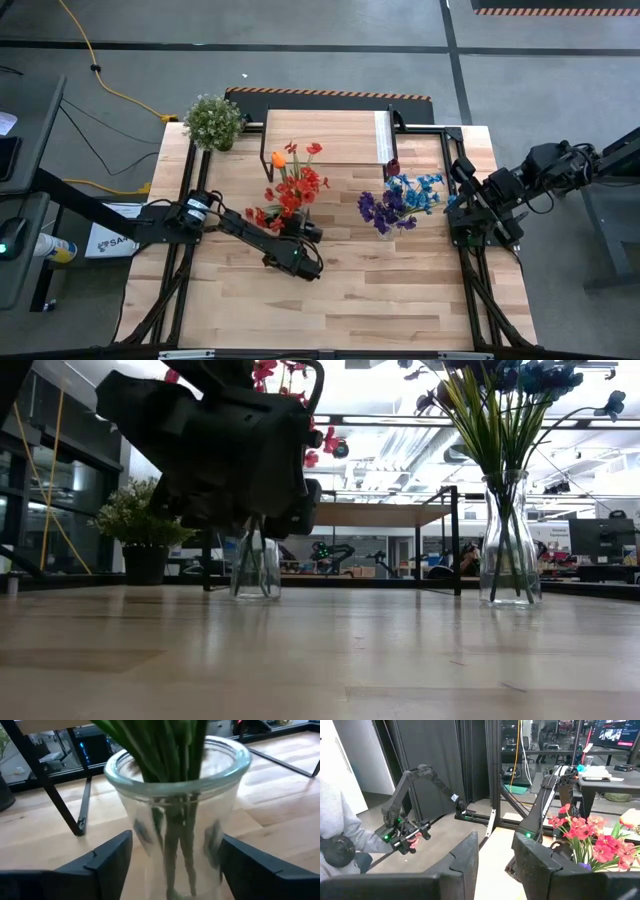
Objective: Pick and place flowers into a vace then onto a shelf
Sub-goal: Put the left transparent vase on the shelf
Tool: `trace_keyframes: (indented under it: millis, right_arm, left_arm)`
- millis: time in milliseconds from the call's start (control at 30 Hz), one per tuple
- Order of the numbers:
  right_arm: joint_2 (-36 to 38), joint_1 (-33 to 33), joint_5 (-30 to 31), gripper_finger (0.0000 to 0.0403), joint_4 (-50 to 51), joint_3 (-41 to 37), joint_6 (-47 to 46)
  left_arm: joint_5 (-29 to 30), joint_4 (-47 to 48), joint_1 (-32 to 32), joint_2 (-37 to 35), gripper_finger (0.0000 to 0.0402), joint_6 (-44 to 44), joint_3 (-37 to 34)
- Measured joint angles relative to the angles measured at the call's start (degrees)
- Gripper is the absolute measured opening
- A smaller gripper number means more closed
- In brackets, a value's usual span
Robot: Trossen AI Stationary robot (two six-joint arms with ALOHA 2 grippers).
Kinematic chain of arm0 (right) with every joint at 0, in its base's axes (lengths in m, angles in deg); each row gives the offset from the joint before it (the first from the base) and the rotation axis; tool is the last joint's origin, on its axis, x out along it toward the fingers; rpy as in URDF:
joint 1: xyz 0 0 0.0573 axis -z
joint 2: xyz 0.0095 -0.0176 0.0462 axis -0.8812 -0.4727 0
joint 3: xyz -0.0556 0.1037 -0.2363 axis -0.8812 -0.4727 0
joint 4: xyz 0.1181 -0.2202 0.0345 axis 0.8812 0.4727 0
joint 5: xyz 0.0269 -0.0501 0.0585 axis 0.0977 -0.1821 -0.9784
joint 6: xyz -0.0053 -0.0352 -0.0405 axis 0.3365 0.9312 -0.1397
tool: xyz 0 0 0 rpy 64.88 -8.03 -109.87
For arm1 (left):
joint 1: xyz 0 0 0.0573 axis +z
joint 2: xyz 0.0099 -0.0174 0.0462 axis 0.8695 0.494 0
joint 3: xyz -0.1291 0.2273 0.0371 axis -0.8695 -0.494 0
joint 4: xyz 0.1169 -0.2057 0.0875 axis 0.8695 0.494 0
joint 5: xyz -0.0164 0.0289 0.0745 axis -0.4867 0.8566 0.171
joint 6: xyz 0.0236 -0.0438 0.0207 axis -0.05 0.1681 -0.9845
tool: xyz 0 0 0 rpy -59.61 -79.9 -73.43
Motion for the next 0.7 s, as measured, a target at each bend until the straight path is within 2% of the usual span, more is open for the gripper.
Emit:
trace_keyframes:
  millis: [367, 700]
  right_arm:
    - [0.00, 0.00, 0.83, 0.0114, 0.02, 0.00, 0.30]
    - [0.00, 0.01, 0.85, 0.0114, 0.02, 0.00, 0.32]
  left_arm:
    - [3.22, -1.69, 0.04, 0.00, 0.0214, 2.28, 0.07]
    - [3.76, -1.63, 0.04, -0.04, 0.0211, 4.36, 0.22]
